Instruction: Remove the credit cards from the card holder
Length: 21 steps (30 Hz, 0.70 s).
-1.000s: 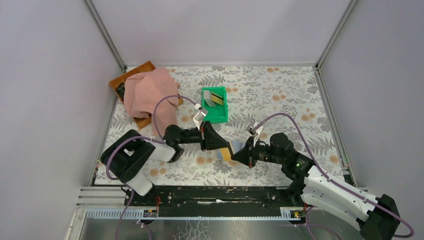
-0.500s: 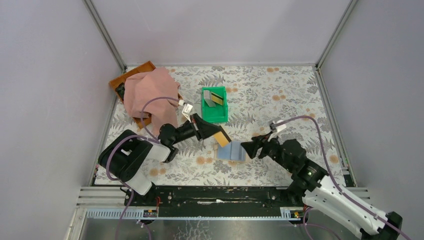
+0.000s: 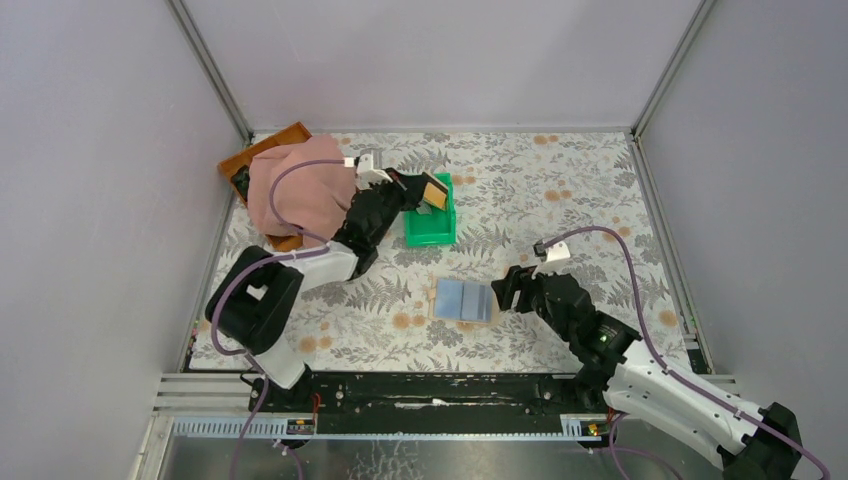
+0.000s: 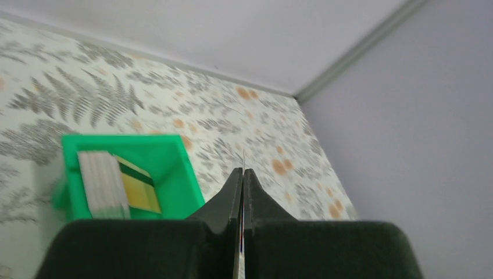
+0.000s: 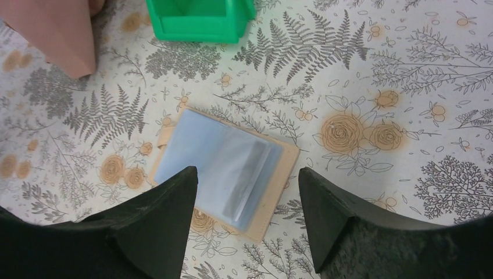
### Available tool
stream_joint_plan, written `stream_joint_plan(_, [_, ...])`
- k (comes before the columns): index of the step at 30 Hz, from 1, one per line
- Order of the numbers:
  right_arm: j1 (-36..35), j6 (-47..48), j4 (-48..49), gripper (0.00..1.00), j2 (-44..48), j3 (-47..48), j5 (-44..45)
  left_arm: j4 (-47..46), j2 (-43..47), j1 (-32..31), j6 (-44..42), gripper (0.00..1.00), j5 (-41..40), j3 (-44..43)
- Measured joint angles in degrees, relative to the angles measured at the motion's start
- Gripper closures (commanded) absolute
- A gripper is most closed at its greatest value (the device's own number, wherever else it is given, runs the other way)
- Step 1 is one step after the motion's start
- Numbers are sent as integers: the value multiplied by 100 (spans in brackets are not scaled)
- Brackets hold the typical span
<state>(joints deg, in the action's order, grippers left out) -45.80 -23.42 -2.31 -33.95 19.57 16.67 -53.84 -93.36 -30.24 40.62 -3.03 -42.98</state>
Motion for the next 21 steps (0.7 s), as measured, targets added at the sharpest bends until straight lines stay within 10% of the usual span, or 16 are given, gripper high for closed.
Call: stream_joint_plan(21, [0,111,306,28,-883,0,238,1821,-2258,-90,-938,100,-1720,-2334])
